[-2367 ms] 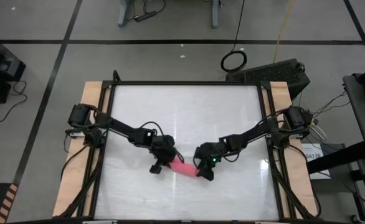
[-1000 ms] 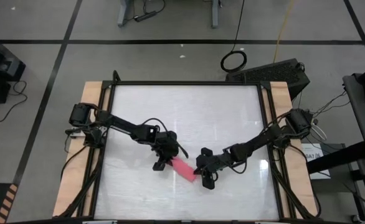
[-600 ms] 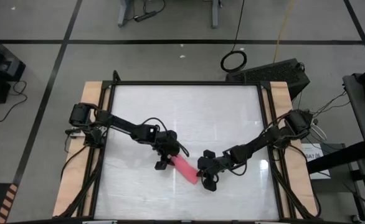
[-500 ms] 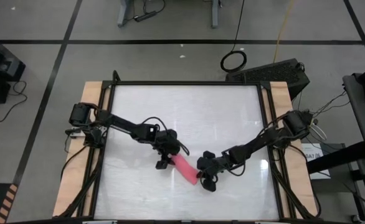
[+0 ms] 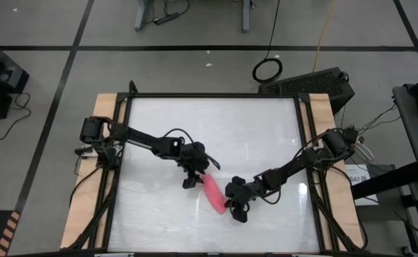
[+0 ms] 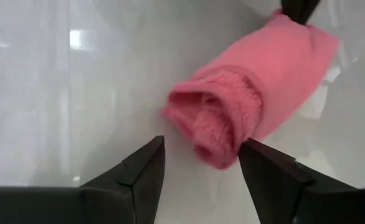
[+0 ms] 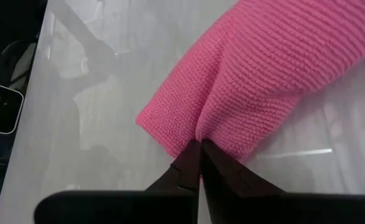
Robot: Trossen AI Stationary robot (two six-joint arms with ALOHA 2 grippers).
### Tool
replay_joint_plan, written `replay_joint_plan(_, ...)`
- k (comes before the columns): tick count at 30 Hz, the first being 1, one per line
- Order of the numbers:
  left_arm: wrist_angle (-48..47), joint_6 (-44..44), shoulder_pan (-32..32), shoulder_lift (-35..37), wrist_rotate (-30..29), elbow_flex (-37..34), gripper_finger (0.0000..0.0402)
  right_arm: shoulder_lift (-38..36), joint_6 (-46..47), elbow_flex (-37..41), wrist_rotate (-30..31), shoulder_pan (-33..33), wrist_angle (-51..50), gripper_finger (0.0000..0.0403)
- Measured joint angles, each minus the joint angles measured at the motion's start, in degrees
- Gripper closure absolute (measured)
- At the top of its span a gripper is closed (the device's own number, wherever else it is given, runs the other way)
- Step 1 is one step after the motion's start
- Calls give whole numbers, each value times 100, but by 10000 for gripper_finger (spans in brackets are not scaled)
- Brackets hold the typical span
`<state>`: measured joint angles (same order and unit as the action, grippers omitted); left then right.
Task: Roll towel
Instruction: Roll the pink microfiber cloth
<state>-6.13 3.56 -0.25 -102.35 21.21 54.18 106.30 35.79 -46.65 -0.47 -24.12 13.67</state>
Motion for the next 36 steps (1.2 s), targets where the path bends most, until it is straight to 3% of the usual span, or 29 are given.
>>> replay_joint_plan(8, -1393, -576, 342, 7, -351, 714, 194, 7, 0, 4, 12, 0, -15, 395)
replay_joint_plan(12, -1620, -538, 398, 48, -358, 989, 194, 9, 0, 4, 26, 0, -24, 395)
replay_joint_plan(18, -1041, -108, 82, 192, -255, 1075, 194, 11, 0, 7, 56, 7, -31, 395)
replay_joint_plan(23, -528, -581, -439, 149, -55, 1075, 194, 11, -4, 9, 66, 15, -31, 395)
replay_joint_plan(29, -297, -837, -778, -147, -984, 932, 194, 13, 4, 13, 132, 15, -24, 395)
replay_joint_plan(36, -345, -368, -780, -846, -1051, 928, 214, 17, 63, 13, 204, 31, -13, 395)
